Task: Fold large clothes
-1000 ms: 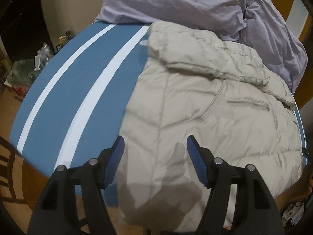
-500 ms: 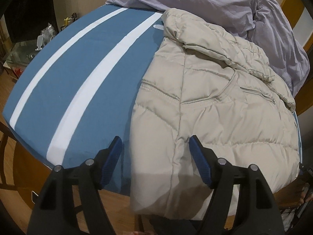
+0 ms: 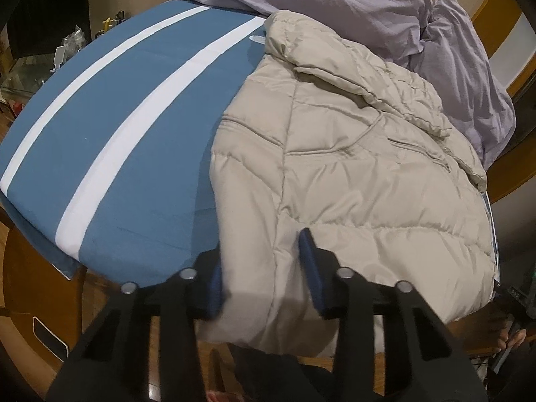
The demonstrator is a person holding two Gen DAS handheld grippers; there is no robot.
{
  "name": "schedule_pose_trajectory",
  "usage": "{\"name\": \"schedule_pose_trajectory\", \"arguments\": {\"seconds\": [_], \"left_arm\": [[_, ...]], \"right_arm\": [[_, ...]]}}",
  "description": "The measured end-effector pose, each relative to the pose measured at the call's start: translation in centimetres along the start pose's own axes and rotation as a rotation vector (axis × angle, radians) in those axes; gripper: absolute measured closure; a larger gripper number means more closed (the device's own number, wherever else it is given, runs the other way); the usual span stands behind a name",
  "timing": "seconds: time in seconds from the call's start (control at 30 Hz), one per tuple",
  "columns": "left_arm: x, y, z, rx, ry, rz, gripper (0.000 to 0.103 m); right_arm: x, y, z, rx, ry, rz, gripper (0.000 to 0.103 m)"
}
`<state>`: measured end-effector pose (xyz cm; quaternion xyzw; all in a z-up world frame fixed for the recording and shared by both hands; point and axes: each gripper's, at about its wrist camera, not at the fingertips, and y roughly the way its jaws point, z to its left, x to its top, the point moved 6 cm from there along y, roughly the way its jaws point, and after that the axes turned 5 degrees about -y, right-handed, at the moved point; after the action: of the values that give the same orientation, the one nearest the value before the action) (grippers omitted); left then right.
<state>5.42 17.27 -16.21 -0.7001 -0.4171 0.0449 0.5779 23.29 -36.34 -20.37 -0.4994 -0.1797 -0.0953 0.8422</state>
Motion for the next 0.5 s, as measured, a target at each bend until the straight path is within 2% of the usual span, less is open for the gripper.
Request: {"name": "schedule_pose_trajectory", "arguments": {"seconds": [0.1,0.2,0.5], "left_arm": [[0.1,-0.5,-0.5,-0.006,0.012,-0.011,0.081],[0.5,-1.2,-0.8,-0.010,0.017,-0.023,0.087],[3.3,-4.0,-3.0,-0.032,0.046,-0.103,0.093]], "right_arm": [[0.2,-0.5,0.3,0.010,-0.005,-0.024,0.089],[0.5,-1.1,0.7,0.003,-0.025,-0.036,0.091],[4.1,-3.4,3.3,0.016,-0.097,-0.152,0.092]]}}
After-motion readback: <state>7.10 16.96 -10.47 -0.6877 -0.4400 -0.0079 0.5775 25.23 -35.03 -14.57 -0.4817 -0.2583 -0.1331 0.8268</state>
